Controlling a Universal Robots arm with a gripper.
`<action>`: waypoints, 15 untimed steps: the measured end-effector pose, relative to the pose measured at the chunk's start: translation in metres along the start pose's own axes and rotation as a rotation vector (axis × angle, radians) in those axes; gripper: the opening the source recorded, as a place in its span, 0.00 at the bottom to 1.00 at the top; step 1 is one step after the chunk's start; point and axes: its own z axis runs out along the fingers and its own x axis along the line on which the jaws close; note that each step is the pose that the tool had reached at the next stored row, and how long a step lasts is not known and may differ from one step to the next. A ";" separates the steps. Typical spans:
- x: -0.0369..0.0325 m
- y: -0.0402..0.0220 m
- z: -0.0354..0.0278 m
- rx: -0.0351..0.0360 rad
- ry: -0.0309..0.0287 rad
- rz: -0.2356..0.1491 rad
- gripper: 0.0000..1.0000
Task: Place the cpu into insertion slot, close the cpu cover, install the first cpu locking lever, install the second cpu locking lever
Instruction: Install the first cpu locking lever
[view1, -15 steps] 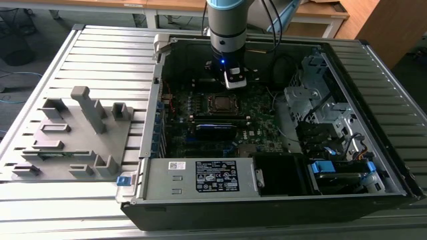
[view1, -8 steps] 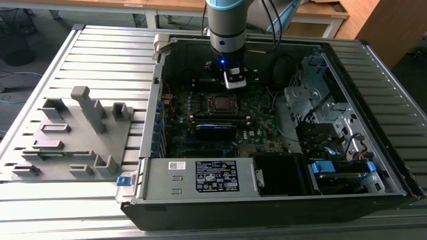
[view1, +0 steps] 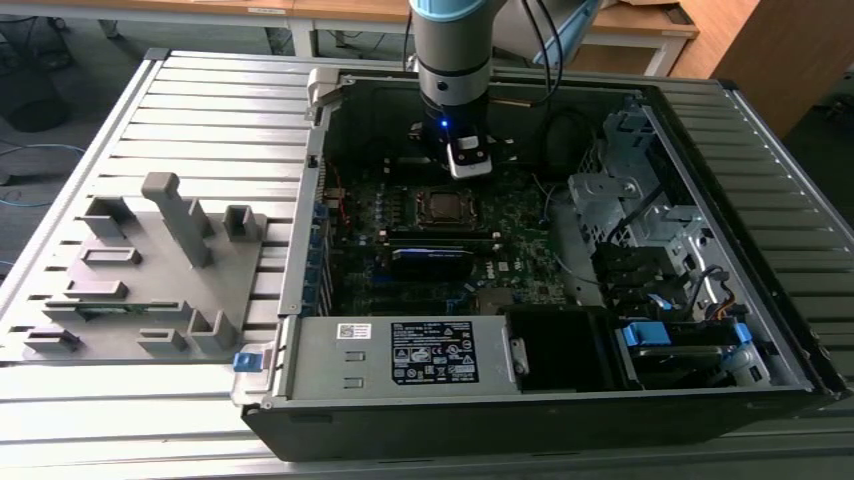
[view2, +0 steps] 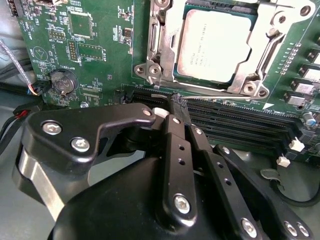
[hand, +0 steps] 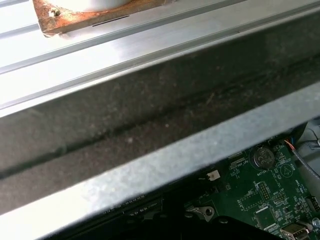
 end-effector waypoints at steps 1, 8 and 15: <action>0.0000 -0.0001 0.0001 0.0000 -0.0002 0.000 0.11; -0.0012 -0.0018 0.0002 -0.0001 -0.0005 0.000 0.11; -0.0024 -0.0038 0.0004 0.0001 -0.0006 0.000 0.11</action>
